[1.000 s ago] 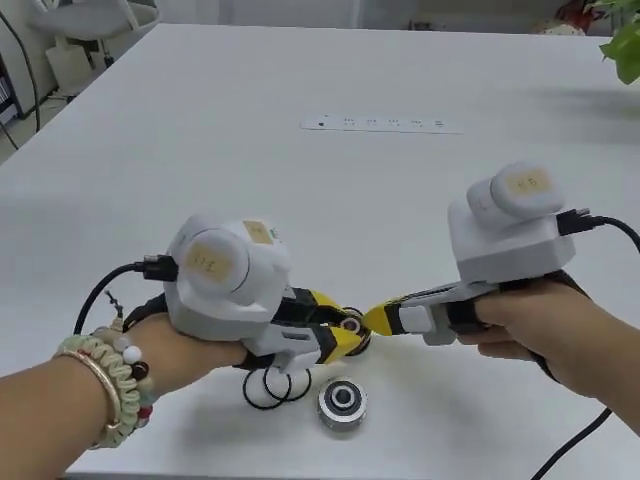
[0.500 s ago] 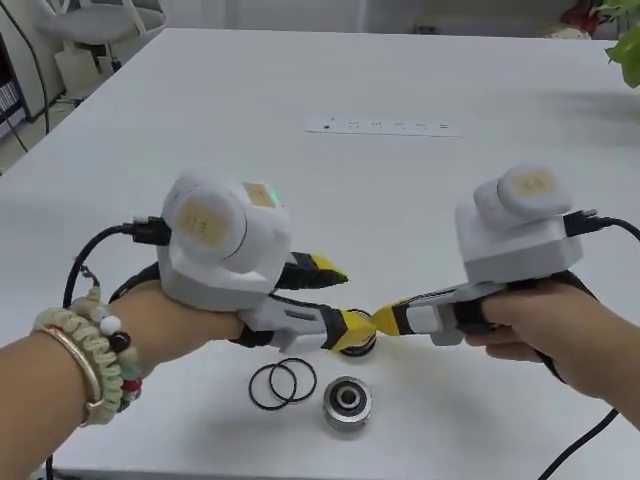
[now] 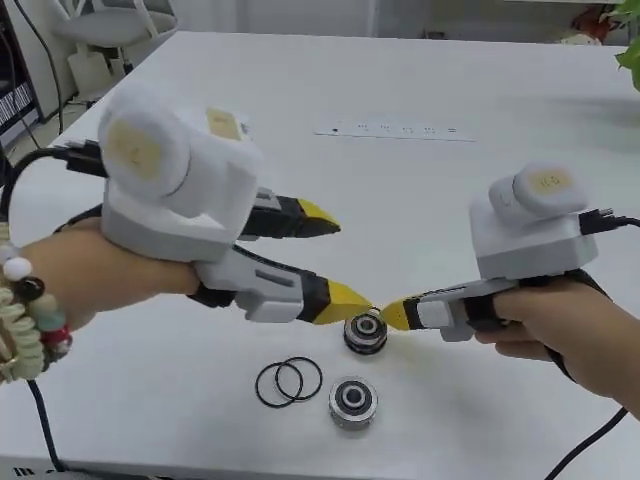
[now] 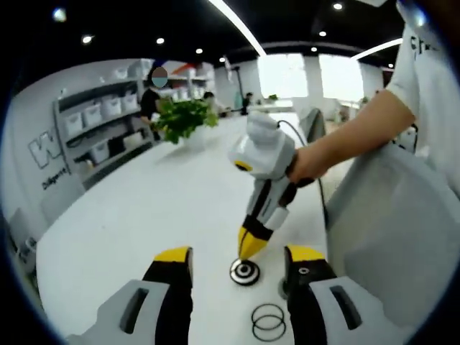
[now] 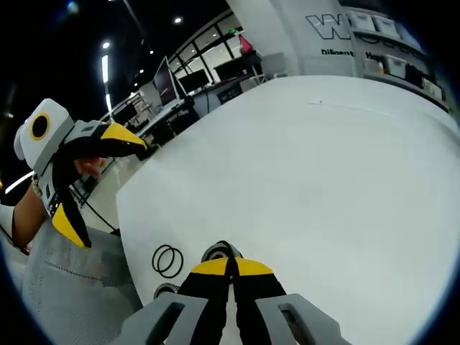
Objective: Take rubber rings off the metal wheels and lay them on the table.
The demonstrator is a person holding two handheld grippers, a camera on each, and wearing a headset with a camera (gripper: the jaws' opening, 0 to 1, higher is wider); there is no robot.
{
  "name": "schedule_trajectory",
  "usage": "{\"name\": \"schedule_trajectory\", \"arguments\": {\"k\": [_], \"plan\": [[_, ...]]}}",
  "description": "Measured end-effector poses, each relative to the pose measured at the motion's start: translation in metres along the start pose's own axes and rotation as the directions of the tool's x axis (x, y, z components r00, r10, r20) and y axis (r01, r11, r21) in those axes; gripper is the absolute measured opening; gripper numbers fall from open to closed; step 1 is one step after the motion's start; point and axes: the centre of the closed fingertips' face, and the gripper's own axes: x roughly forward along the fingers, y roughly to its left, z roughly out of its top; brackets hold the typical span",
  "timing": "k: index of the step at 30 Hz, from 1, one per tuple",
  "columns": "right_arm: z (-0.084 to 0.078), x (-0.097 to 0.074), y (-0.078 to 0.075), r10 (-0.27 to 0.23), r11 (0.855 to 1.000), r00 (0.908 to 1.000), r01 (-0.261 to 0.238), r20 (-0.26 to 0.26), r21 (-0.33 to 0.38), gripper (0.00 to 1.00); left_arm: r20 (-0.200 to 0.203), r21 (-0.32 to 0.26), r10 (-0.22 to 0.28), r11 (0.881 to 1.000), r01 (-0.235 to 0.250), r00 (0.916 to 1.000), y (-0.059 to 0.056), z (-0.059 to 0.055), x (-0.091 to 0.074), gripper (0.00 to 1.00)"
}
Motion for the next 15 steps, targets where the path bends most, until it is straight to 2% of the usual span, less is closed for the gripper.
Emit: {"name": "schedule_trajectory", "arguments": {"k": [4, 9, 15], "plan": [[0.002, -0.001, 0.001, -0.004, 1.0, 1.0, 0.004, 0.005, 0.001, 0.0, -0.006, -0.006, 0.023, 1.0, -0.023, 0.9997, 0.003, -0.005, -0.026, 0.54], [0.003, -0.002, 0.001, -0.007, 1.0, 0.9999, 0.007, 0.011, -0.01, 0.0, -0.004, -0.039, 0.094, 0.995, -0.094, 0.9955, 0.012, -0.017, -0.058, 0.57], [0.008, -0.005, 0.008, -0.003, 1.0, 0.9998, 0.004, 0.017, -0.03, 0.0, -0.023, -0.093, 0.169, 0.981, -0.171, 0.9853, 0.013, -0.04, -0.092, 0.61]]}}
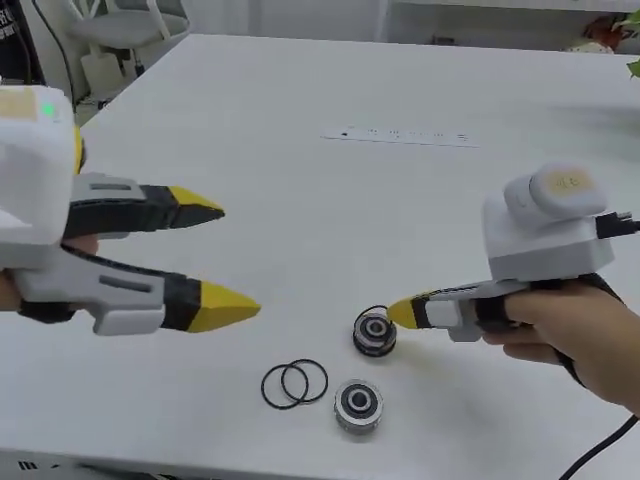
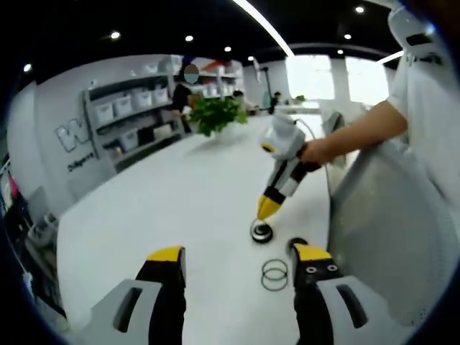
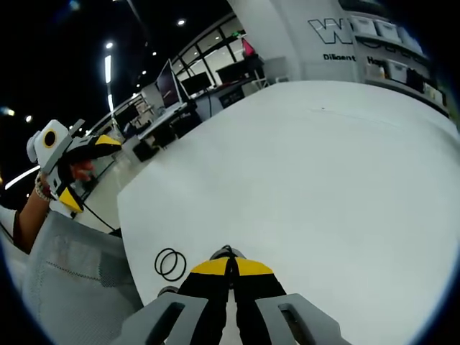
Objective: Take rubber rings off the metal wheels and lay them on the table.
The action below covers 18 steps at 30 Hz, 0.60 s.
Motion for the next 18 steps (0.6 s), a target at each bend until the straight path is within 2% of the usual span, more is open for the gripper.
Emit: {"name": "schedule_trajectory", "arguments": {"k": [3, 7, 10, 13, 18], "plan": [[0.003, 0.0, 0.005, 0.005, 1.0, 1.0, -0.005, 0.004, -0.023, 0.0, -0.006, -0.042, 0.034, 0.999, -0.035, 0.9994, 0.001, -0.012, -0.011, 0.63], [0.005, -0.001, 0.009, 0.011, 0.999, 0.9999, -0.01, 0.008, -0.039, 0.0, -0.011, -0.09, 0.065, 0.994, -0.065, 0.9978, -0.003, -0.026, -0.022, 0.65], [0.007, -0.002, 0.011, 0.015, 0.999, 0.9998, -0.014, 0.011, -0.043, 0.0, -0.004, -0.118, 0.07, 0.991, -0.07, 0.9975, -0.008, -0.032, -0.023, 0.67], [0.015, -0.006, 0.014, 0.028, 0.999, 0.9985, -0.027, 0.048, -0.028, 0.0, -0.013, -0.154, 0.064, 0.986, -0.065, 0.9979, -0.016, -0.042, -0.022, 0.68], [0.023, -0.009, 0.017, 0.046, 0.999, 0.9952, -0.047, 0.086, 0.006, 0.0, -0.023, -0.175, 0.059, 0.983, -0.062, 0.998, -0.025, -0.048, -0.018, 0.69]]}}
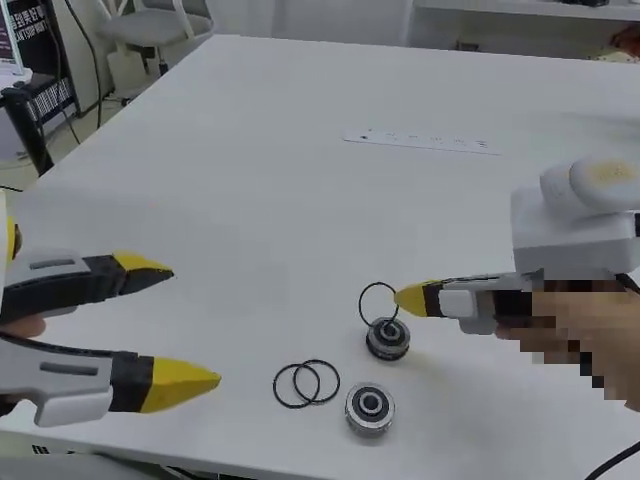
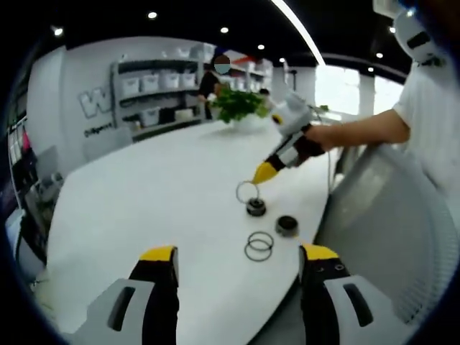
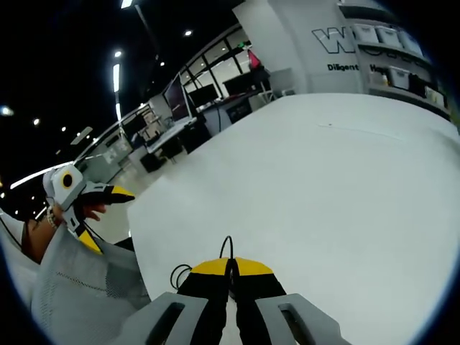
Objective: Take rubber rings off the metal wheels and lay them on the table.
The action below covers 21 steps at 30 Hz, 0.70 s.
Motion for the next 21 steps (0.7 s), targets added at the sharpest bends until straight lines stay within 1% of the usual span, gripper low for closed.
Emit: {"name": "schedule_trajectory", "arguments": {"k": [4, 9, 12, 14, 16, 19, 21], "plan": [[0.001, 0.0, 0.004, 0.014, 1.0, 0.9999, -0.014, 0.006, 0.017, 0.0, -0.016, -0.008, -0.017, 1.0, 0.017, 0.9997, -0.006, -0.004, 0.005, 0.71], [-0.002, 0.004, 0.012, 0.033, 0.999, 0.9994, -0.033, -0.009, 0.006, 0.0, -0.039, -0.005, -0.024, 1.0, 0.024, 0.9989, -0.008, -0.01, 0.007, 0.76], [-0.006, 0.007, 0.017, 0.047, 0.999, 0.9984, -0.047, -0.03, -0.005, 0.0, -0.056, -0.01, -0.045, 0.999, 0.044, 0.9974, -0.012, -0.016, 0.008, 0.79], [-0.01, 0.009, 0.021, 0.053, 0.998, 0.9976, -0.054, -0.046, -0.022, 0.0, -0.063, -0.004, -0.061, 0.998, 0.061, 0.9962, -0.015, -0.017, 0.01, 0.84], [-0.012, 0.01, 0.023, 0.058, 0.998, 0.9967, -0.06, -0.057, -0.028, 0.0, -0.081, 0.009, -0.072, 0.997, 0.073, 0.9941, -0.018, -0.02, 0.012, 0.87], [-0.017, 0.013, 0.027, 0.072, 0.996, 0.9942, -0.075, -0.081, -0.038, 0.0, -0.095, 0.013, -0.077, 0.997, 0.079, 0.9925, -0.019, -0.022, 0.012, 0.87], [-0.02, 0.015, 0.03, 0.077, 0.996, 0.9927, -0.082, -0.093, -0.045, 0.0, -0.09, -0.001, -0.066, 0.998, 0.066, 0.9937, -0.016, -0.022, 0.012, 0.86]]}}
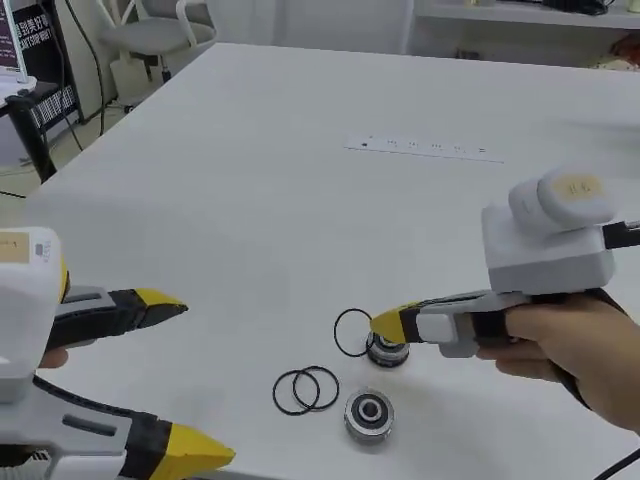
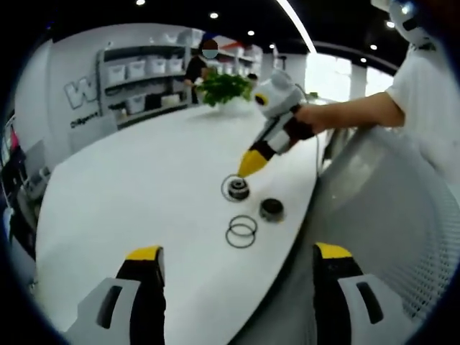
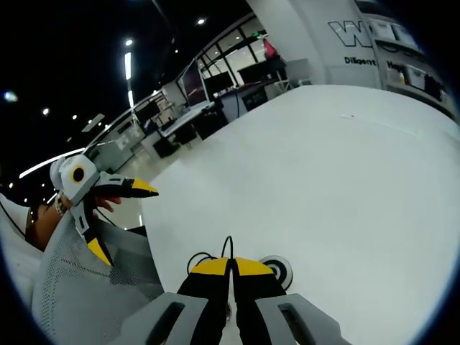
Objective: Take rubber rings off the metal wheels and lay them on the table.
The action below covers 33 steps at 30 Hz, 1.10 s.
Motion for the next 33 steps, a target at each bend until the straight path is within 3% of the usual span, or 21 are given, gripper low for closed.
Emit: {"name": "schedule_trajectory", "arguments": {"k": [4, 20, 33], "plan": [[-0.006, 0.005, 0.005, 0.018, 1.0, 0.9994, -0.018, -0.029, -0.017, 0.0, 0.023, -0.029, 0.023, 0.999, -0.022, 0.9995, 0.005, 0.003, -0.002, 0.85], [-0.022, 0.022, 0.019, 0.069, 0.996, 0.9919, -0.074, -0.106, -0.047, 0.0, 0.011, -0.033, 0.036, 0.999, -0.036, 0.9993, 0.006, 0.0, -0.003, 0.81], [-0.035, 0.031, 0.014, 0.049, 0.997, 0.9867, -0.058, -0.155, -0.056, 0.0, 0.008, -0.039, 0.033, 0.999, -0.033, 0.9994, 0.006, -0.001, -0.003, 0.81]]}}
